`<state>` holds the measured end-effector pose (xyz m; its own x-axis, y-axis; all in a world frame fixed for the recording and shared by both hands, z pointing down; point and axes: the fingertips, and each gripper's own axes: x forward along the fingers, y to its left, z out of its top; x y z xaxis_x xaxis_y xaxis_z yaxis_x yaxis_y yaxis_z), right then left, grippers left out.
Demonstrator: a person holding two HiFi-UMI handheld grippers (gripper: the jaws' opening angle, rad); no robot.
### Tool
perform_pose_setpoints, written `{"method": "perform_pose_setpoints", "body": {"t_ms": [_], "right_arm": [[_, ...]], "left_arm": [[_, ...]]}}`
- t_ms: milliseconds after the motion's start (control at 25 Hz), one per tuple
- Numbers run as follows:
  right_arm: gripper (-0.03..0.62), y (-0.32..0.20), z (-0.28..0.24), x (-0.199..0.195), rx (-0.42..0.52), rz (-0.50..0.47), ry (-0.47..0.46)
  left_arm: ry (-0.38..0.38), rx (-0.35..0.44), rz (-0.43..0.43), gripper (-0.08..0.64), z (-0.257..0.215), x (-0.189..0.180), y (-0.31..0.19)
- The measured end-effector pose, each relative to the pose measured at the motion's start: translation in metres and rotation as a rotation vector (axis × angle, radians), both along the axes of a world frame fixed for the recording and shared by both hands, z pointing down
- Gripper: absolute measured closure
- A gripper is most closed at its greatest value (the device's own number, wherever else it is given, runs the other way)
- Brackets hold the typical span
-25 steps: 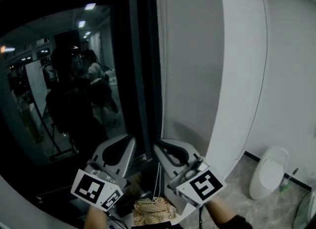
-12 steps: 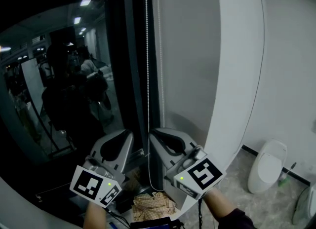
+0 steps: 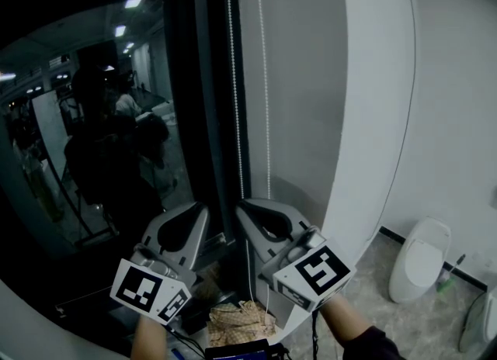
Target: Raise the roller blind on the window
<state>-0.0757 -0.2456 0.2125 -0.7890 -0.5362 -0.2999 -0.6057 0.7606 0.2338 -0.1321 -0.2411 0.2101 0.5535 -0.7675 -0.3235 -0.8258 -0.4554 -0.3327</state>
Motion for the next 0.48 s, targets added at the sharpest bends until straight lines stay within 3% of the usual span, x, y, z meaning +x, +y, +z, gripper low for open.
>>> {"method": "perform_pose_setpoints", "body": {"t_ms": [120,480], "right_arm": [[0.583,-0.0032,0.0032,0.0002,0.007,0.018,0.033],[0.583,-0.0062,0.0014,0.0024,-0.002,0.009,-0.005]], "left_arm": [[0.000,-0.001,0.000,0.541,0.0015,-0.0024,-0.0012],[0.000,-0.003,-0.005,0.541,0.0041,-0.0035,-0.0051]]}}
